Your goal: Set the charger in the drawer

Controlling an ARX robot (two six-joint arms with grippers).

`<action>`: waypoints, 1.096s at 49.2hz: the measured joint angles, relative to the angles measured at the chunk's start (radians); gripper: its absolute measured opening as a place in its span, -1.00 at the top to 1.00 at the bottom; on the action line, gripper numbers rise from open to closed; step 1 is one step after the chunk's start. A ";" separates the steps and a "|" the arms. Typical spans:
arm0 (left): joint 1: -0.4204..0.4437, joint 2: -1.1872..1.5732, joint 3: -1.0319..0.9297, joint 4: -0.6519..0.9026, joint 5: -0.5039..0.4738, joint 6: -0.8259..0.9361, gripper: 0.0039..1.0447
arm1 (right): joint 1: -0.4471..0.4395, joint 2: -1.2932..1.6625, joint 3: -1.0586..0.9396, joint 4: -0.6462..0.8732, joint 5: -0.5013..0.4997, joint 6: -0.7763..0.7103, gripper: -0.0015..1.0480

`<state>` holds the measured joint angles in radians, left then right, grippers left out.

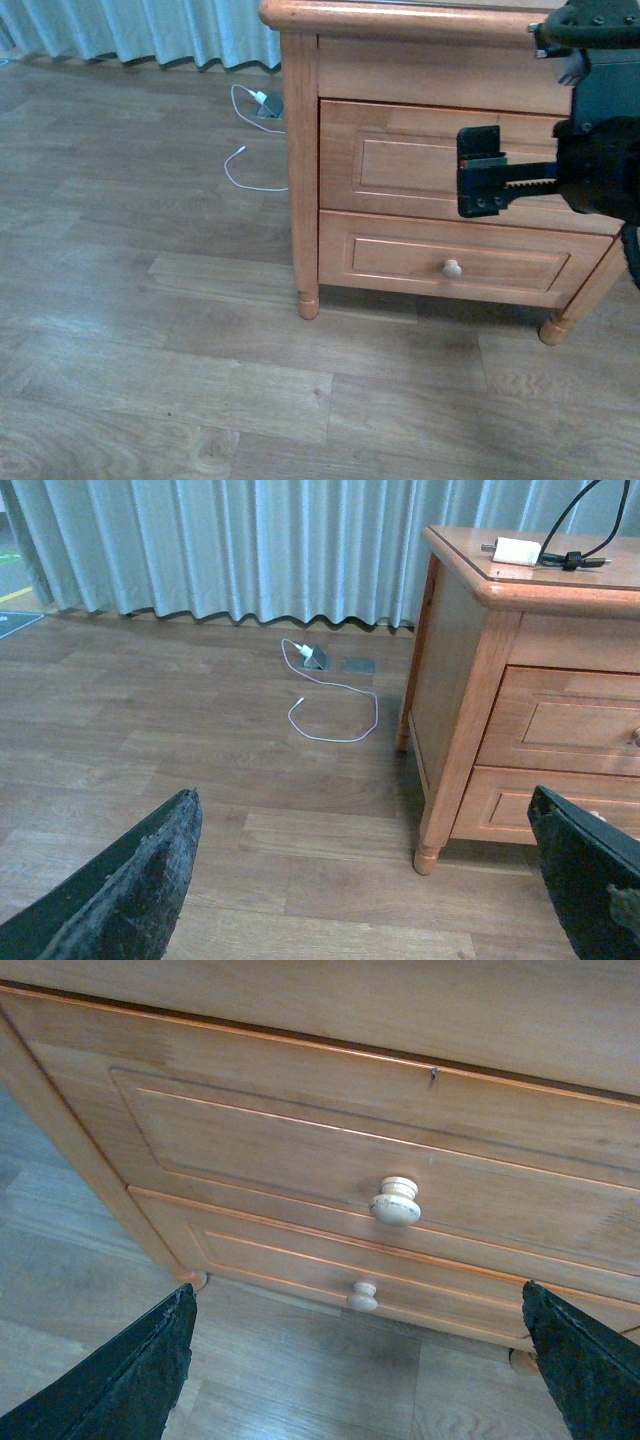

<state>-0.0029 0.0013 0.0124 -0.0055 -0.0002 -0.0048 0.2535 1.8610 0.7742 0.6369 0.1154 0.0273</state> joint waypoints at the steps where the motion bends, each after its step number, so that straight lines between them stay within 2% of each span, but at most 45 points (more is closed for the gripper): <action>1: 0.000 0.000 0.000 0.000 0.000 0.000 -0.89 | 0.002 0.035 0.024 0.010 0.010 0.004 -0.85; 12: 0.000 0.000 0.000 0.000 0.000 0.000 -0.89 | -0.002 0.260 0.188 0.064 0.061 0.016 -0.85; 26: 0.000 0.000 0.000 0.000 0.000 0.000 -0.89 | -0.020 0.375 0.306 0.071 0.074 0.015 -0.85; 44: 0.000 0.000 0.000 0.000 0.000 0.000 -0.89 | -0.025 0.406 0.343 0.081 0.088 0.018 -0.85; 47: 0.000 0.000 0.000 0.000 0.000 0.000 -0.89 | -0.025 0.409 0.348 0.076 0.088 0.016 -0.75; 52: 0.000 0.000 0.000 0.000 0.000 0.000 -0.89 | -0.025 0.417 0.354 0.074 0.090 0.015 -0.85; 54: 0.000 0.000 0.000 0.000 0.000 0.000 -0.89 | -0.025 0.420 0.357 0.074 0.093 0.015 -0.82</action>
<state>-0.0029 0.0013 0.0124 -0.0055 -0.0002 -0.0048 0.2287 2.2810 1.1313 0.7105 0.2089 0.0425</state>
